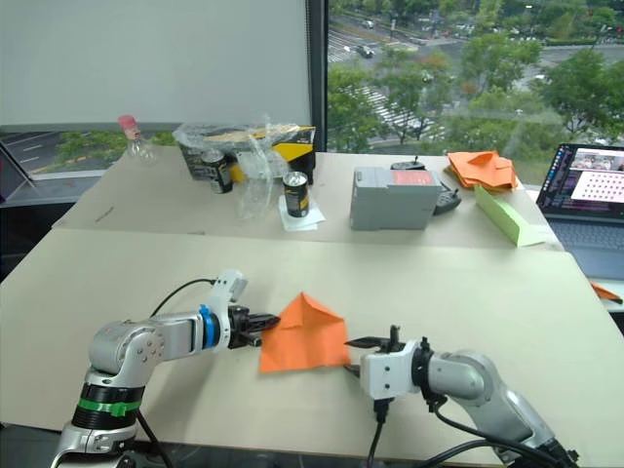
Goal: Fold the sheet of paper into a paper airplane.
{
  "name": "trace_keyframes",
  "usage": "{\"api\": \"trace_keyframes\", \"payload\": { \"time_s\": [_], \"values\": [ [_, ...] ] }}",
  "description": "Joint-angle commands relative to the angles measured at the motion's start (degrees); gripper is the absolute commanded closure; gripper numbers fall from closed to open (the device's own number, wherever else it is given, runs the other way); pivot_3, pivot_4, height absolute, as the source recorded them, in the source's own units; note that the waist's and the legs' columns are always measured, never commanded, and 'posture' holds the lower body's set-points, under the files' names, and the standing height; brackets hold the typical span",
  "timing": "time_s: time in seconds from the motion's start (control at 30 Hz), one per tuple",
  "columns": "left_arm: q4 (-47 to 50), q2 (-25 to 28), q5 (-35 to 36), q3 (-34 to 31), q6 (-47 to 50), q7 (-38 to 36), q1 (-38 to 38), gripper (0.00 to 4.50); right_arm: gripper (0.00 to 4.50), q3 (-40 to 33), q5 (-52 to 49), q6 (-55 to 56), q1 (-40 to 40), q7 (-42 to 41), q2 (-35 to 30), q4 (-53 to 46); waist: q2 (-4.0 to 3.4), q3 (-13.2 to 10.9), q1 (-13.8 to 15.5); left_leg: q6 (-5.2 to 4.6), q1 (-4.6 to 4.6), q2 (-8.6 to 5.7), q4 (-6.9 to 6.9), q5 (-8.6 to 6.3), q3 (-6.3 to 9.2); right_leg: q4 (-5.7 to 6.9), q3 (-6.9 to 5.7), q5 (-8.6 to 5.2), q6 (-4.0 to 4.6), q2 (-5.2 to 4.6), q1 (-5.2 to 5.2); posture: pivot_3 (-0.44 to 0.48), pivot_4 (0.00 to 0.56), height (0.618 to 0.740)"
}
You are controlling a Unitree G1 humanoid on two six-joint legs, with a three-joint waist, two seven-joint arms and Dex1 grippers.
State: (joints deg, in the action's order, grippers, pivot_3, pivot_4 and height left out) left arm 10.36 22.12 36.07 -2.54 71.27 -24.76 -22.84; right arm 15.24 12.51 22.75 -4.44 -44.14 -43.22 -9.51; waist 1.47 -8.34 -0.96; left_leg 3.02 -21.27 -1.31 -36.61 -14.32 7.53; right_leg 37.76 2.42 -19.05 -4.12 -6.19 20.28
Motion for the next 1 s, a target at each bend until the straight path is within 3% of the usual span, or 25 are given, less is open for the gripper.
{"api": "trace_keyframes", "payload": {
  "time_s": [0.03,1.0],
  "values": [
    [-1.2,0.6,-1.1,0.1,0.6,0.6,0.2,4.5,2.55,-0.1,0.9,2.8,0.5,-0.1,-1.2,1.3,0.0,0.0,0.0,0.0,0.0,0.0,0.0,0.0,0.0,0.0,0.0,0.0,0.0,0.0,0.0,0.0,0.15,0.74],
    [-1.3,0.8,-1.3,0.2,0.3,0.4,-0.1,4.5,2.55,-1.8,7.7,16.2,-3.0,13.1,2.0,8.4,0.0,0.0,-0.1,0.01,0.09,0.0,-0.04,0.01,-0.02,0.12,0.05,0.0,0.0,0.0,-0.03,0.0,0.15,0.74]
  ]
}}
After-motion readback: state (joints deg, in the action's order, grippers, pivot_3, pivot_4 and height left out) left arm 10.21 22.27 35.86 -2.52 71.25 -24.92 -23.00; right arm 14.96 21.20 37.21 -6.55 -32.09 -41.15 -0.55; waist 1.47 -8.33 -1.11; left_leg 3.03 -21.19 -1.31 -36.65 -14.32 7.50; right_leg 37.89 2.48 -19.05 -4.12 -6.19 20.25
